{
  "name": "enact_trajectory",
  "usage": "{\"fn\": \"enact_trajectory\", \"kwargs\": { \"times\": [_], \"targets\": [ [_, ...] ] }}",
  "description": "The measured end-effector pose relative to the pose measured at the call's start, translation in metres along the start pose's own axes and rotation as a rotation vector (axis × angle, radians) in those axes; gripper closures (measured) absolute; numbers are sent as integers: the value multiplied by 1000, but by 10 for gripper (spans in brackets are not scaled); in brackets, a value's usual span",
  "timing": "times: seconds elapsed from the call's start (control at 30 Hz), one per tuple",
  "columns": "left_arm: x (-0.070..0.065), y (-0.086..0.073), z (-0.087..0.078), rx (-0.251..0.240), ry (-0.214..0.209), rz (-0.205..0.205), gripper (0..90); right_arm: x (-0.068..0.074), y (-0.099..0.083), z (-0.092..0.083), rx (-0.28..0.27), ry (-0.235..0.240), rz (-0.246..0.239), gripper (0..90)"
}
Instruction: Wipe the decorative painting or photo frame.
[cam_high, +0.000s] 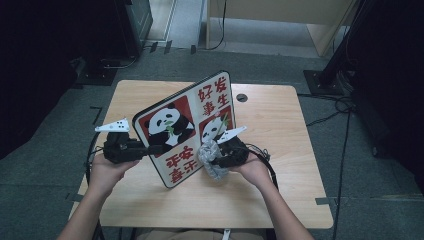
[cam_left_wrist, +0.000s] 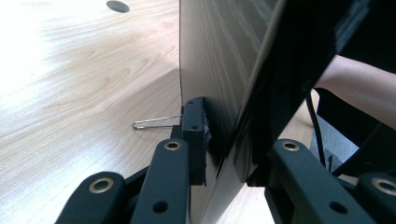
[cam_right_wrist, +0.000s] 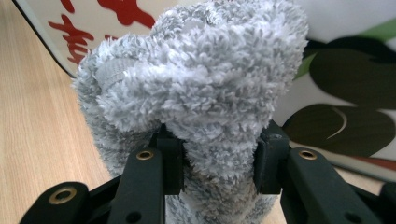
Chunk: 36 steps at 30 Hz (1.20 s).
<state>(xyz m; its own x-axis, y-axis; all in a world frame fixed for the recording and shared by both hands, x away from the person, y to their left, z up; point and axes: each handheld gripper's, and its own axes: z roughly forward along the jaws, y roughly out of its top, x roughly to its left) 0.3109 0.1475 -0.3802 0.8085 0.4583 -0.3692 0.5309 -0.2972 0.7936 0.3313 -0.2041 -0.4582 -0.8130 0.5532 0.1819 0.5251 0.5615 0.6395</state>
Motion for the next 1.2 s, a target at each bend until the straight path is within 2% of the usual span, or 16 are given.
{"fn": "enact_trajectory", "kwargs": {
  "times": [0.27,0.33,0.43,0.57,0.8,1.0,1.2],
  "targets": [
    [0,0,0,-4,2,-3,761,-1,1,-6,-6,21,32,632],
    [0,0,0,-4,2,-4,761,0,4,-11,-12,32,63,637],
    [0,0,0,-4,2,-4,762,1,9,-20,-31,28,79,640],
    [1,0,0,-5,2,-5,762,5,14,-29,-65,47,65,640],
    [0,0,0,-3,2,-3,762,11,26,-47,-100,33,44,639],
    [0,0,0,-3,3,-5,762,20,49,-69,-149,21,4,640],
    [0,0,0,-3,2,-5,762,29,76,-85,-152,3,-45,638]
  ]
}}
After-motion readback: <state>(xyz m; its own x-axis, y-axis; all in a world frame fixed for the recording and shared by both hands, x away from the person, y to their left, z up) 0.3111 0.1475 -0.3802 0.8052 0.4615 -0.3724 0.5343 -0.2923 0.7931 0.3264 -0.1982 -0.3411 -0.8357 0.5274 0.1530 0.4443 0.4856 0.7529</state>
